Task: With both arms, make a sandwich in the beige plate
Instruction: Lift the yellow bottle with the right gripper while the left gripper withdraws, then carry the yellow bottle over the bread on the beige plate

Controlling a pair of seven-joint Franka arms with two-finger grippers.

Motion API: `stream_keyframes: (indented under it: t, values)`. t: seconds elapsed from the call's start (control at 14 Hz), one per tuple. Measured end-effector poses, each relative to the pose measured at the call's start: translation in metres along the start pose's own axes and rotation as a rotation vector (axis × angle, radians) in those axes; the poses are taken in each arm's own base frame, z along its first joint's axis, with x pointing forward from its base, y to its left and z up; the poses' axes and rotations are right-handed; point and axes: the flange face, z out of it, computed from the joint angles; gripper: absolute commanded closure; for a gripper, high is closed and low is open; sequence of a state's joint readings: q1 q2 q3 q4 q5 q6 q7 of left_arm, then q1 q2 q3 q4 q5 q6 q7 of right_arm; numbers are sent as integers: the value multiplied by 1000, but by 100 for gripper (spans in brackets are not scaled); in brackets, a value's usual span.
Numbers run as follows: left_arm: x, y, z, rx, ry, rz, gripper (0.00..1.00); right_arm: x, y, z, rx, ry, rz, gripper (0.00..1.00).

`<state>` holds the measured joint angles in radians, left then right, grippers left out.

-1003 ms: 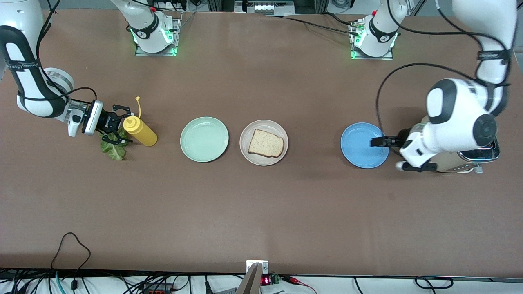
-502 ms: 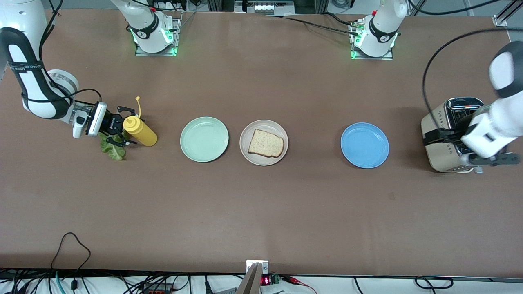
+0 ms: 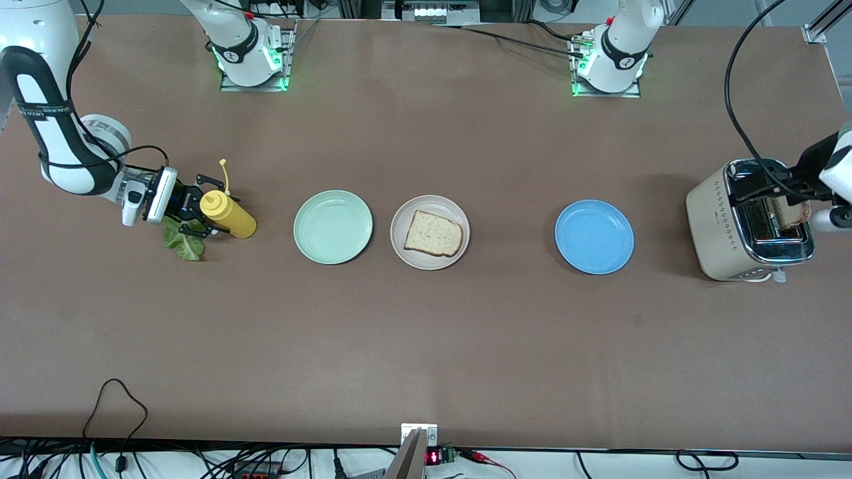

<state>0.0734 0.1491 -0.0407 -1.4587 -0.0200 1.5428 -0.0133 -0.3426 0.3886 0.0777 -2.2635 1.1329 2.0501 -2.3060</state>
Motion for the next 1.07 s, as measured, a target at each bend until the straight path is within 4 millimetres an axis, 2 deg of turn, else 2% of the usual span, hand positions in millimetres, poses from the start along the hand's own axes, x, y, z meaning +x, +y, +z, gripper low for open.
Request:
stream_keyframes:
  t: [0.29,0.43,0.5,0.64,0.86,1.07]
  values:
    - [-7,0,11,1,-4,-1,0,6,3,4,-18,-2,10,85]
    - [-15,2,12,3,-3,-8,0,20,9,9,-34,-21,38,85]
    - [-18,3,11,3,-2,-10,0,34,13,11,-51,-39,57,85]
    - [-21,5,8,3,1,-6,0,74,14,23,-73,-67,96,85]
    - [-22,6,10,4,-8,-8,0,133,2,43,-106,-126,129,85]
    - [-22,6,12,4,-13,-10,0,179,-14,66,-133,-210,146,86]
